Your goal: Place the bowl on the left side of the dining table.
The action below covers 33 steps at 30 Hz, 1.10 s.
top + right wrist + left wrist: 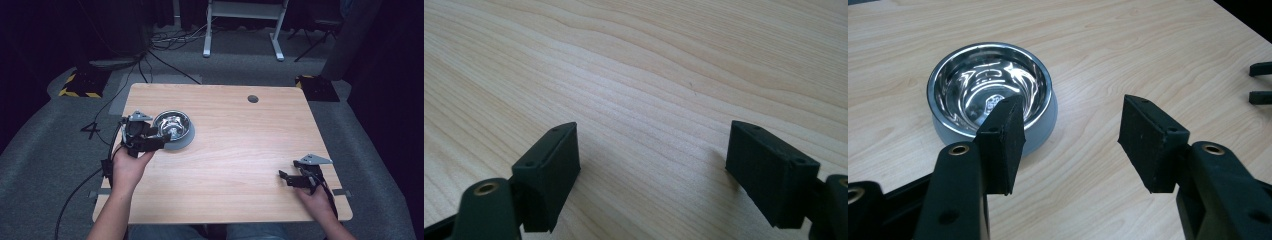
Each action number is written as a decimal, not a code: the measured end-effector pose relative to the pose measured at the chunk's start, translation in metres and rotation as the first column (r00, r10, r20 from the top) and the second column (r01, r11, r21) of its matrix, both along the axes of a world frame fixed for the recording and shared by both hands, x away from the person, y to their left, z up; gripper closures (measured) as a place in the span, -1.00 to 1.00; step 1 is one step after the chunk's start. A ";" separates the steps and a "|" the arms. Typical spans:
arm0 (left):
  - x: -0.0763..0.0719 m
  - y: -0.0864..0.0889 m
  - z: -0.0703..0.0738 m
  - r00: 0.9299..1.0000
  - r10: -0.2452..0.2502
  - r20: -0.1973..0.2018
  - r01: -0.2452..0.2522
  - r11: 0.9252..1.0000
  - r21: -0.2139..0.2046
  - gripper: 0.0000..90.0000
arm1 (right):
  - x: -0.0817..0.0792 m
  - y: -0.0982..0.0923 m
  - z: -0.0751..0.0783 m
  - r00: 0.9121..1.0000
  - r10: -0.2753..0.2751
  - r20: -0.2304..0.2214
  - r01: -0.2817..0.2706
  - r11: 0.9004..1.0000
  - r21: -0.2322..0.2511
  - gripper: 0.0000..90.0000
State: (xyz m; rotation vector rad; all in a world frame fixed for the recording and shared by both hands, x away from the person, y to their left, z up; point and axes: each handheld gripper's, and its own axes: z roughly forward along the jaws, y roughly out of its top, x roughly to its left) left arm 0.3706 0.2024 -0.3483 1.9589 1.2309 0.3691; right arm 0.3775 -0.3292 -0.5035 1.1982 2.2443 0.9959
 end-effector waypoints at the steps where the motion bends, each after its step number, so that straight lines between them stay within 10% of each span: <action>1: -0.004 0.000 0.000 1.000 0.001 0.002 -0.001 1.000 -0.001 -0.03 | 0.000 0.000 0.000 1.000 0.001 -0.001 -0.001 1.000 -0.002 -0.52; 25: -0.054 0.001 -0.024 0.999 -0.007 0.031 0.005 0.998 0.061 -0.04 | 0.001 0.000 0.000 1.000 0.006 0.001 -0.006 1.000 -0.007 -0.52; 33: -0.069 0.010 -0.039 1.000 -0.006 0.029 0.006 1.000 0.023 -0.08 | 0.001 0.000 0.000 1.000 0.006 0.002 -0.006 1.000 -0.007 -0.52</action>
